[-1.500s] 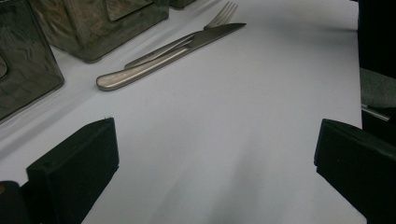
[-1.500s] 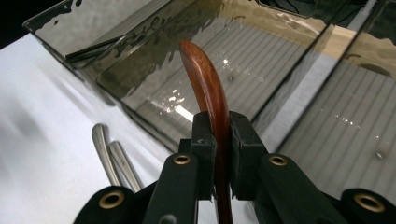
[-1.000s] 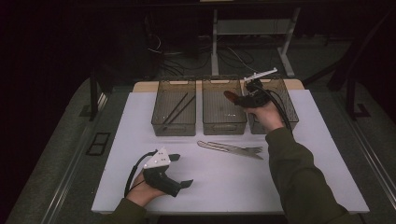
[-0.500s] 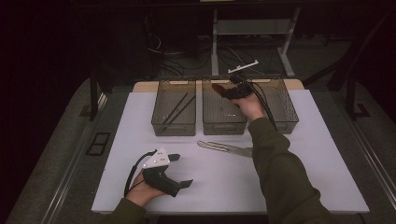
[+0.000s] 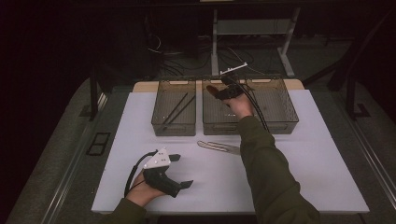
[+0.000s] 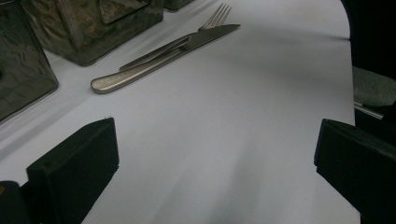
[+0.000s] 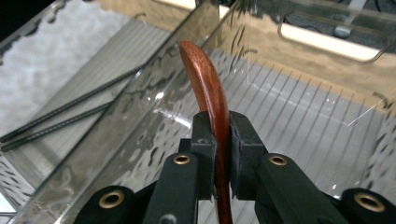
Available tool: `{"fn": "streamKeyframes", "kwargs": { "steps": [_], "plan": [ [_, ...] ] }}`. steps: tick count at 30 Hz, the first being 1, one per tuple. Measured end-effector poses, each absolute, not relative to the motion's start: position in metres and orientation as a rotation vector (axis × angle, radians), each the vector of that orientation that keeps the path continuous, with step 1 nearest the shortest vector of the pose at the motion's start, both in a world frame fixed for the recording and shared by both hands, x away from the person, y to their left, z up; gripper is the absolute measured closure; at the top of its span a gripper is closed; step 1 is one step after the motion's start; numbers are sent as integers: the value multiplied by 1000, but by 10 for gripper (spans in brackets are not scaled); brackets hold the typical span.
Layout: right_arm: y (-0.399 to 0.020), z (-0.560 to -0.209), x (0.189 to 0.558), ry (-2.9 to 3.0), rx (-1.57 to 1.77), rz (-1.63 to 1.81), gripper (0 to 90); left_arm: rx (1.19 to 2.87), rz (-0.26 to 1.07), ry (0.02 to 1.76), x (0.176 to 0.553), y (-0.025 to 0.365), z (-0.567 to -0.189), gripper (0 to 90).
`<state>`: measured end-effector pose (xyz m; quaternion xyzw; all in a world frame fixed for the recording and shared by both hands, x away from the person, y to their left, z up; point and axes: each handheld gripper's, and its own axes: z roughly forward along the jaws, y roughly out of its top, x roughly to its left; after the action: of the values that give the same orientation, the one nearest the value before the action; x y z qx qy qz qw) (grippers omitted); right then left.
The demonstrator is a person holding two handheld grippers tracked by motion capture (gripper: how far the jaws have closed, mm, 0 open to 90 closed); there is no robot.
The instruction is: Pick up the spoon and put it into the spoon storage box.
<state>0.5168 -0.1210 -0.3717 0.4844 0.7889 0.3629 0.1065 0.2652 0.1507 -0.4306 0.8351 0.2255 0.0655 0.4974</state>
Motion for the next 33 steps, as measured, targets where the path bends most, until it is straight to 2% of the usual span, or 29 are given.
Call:
{"fn": "streamKeyframes", "kwargs": {
  "steps": [5, 15, 22, 33],
  "plan": [
    [-117, -378, 517, 2340, 1420, 1044, 815, 2027, 157, 542, 265, 150, -431, 0],
    [-123, -378, 505, 2367, 1394, 1033, 647, 2034, 158, 534, 266, 151, -431, 0],
    [-143, -369, 485, 2363, 1353, 1142, 521, 2034, 158, 537, 265, 149, -432, 0],
    [-176, -349, 448, 2363, 1254, 1286, 447, 2047, 162, 536, 265, 151, -431, 0]
  ]
}}
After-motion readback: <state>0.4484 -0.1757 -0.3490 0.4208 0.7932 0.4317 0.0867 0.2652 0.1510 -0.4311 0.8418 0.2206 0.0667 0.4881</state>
